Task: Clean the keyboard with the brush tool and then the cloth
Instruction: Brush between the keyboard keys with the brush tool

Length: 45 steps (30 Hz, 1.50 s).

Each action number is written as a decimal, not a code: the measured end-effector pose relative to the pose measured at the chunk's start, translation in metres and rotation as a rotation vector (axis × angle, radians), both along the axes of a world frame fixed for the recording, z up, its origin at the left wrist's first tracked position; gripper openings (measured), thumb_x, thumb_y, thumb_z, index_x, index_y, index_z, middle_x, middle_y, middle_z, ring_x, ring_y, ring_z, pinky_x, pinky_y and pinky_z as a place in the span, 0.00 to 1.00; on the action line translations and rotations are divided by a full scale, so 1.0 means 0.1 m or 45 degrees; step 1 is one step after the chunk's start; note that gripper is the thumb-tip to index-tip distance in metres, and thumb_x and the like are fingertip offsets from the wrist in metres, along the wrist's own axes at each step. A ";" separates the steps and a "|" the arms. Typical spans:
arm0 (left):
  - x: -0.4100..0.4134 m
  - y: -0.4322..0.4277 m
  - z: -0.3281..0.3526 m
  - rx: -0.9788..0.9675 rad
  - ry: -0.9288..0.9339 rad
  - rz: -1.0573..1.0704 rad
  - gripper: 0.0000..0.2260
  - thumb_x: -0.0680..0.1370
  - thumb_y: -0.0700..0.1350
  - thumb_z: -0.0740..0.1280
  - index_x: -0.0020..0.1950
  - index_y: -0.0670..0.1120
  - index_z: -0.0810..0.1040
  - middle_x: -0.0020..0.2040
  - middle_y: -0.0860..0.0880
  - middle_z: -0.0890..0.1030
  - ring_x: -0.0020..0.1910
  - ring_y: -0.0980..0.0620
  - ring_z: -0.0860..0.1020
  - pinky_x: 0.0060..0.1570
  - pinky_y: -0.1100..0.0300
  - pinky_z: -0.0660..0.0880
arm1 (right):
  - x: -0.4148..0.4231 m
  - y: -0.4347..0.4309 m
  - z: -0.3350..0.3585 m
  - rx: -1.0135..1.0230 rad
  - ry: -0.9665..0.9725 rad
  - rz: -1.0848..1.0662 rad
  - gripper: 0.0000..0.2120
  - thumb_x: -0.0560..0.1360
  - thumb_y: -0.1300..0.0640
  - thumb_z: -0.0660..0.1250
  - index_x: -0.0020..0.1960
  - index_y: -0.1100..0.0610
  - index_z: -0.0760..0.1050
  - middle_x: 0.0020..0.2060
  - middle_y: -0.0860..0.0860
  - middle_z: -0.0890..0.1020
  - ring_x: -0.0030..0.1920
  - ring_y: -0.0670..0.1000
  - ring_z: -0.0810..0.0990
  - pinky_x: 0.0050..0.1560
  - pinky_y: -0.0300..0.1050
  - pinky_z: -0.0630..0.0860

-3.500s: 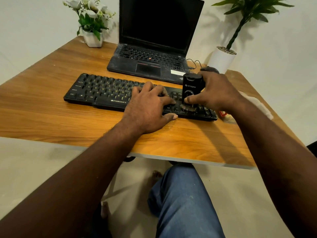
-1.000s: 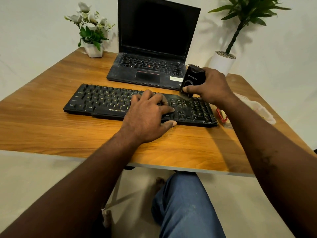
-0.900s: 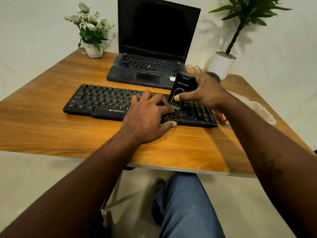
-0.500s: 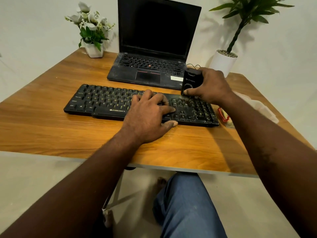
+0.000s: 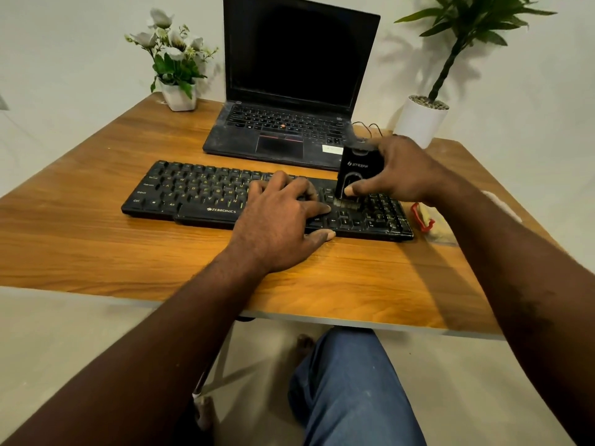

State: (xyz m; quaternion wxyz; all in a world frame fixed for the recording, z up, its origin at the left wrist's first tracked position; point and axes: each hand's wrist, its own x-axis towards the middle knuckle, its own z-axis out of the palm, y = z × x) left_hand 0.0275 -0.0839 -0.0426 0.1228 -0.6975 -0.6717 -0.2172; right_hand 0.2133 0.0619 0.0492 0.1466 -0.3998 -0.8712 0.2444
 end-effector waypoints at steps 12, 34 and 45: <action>0.01 0.00 -0.01 0.020 0.010 0.000 0.26 0.77 0.72 0.60 0.69 0.62 0.79 0.63 0.58 0.74 0.66 0.50 0.67 0.62 0.45 0.66 | -0.13 0.02 -0.06 0.469 0.091 -0.203 0.29 0.69 0.50 0.82 0.66 0.54 0.76 0.58 0.52 0.83 0.56 0.51 0.81 0.50 0.40 0.78; 0.01 -0.01 -0.01 0.021 0.027 0.011 0.26 0.77 0.71 0.60 0.69 0.62 0.79 0.63 0.57 0.74 0.65 0.49 0.67 0.60 0.46 0.67 | -0.15 -0.16 -0.31 0.406 0.192 0.154 0.20 0.69 0.54 0.82 0.55 0.54 0.76 0.46 0.47 0.83 0.47 0.46 0.83 0.46 0.48 0.83; 0.02 -0.02 0.01 0.014 0.015 0.012 0.25 0.77 0.71 0.61 0.69 0.62 0.78 0.65 0.57 0.74 0.66 0.50 0.66 0.62 0.45 0.66 | -0.04 -0.22 -0.32 0.523 0.149 0.110 0.20 0.69 0.53 0.81 0.54 0.53 0.75 0.45 0.47 0.81 0.44 0.47 0.81 0.43 0.46 0.82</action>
